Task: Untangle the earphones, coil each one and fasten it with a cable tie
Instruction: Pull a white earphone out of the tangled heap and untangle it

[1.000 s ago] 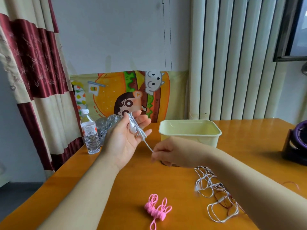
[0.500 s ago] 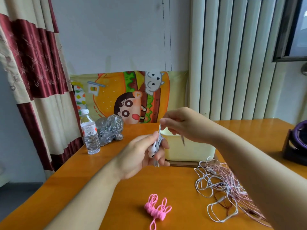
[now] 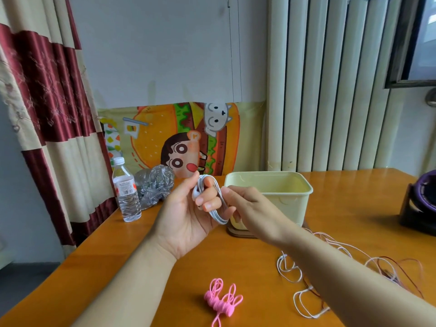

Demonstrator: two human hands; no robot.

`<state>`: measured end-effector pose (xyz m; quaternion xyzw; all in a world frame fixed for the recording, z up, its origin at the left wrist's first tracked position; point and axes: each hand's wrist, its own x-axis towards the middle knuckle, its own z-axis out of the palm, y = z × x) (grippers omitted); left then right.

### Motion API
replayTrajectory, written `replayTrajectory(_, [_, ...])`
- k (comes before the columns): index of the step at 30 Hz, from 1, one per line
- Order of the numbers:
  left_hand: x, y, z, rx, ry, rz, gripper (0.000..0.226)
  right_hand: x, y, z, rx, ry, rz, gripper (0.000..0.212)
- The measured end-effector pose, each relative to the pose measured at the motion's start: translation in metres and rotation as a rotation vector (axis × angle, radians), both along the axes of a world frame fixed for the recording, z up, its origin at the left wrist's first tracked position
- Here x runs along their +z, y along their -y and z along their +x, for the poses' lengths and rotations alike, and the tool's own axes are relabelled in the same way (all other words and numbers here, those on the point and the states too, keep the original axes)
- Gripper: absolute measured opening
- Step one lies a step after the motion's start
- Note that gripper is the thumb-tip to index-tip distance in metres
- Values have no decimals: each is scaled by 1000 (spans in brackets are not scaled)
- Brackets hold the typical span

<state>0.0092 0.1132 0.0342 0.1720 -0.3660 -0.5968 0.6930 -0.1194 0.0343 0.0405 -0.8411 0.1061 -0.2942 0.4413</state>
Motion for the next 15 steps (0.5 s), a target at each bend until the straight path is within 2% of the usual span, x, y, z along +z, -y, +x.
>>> replayTrajectory(3, [0,1,-5,93,23,11,34,-7,-2,3,-25,55,85,43])
replayTrajectory(6, [-2,-1,-6,159,78,32,37,-4,2,3,-49,-34,-13,46])
replayTrajectory(10, [-3,-4,-6,166,87,49,34,11,7,-5,23,-201,-58,35])
replayTrajectory(15, [-2,-3,-11,271,112,68,37,14,14,-6,-18,-211,-119,34])
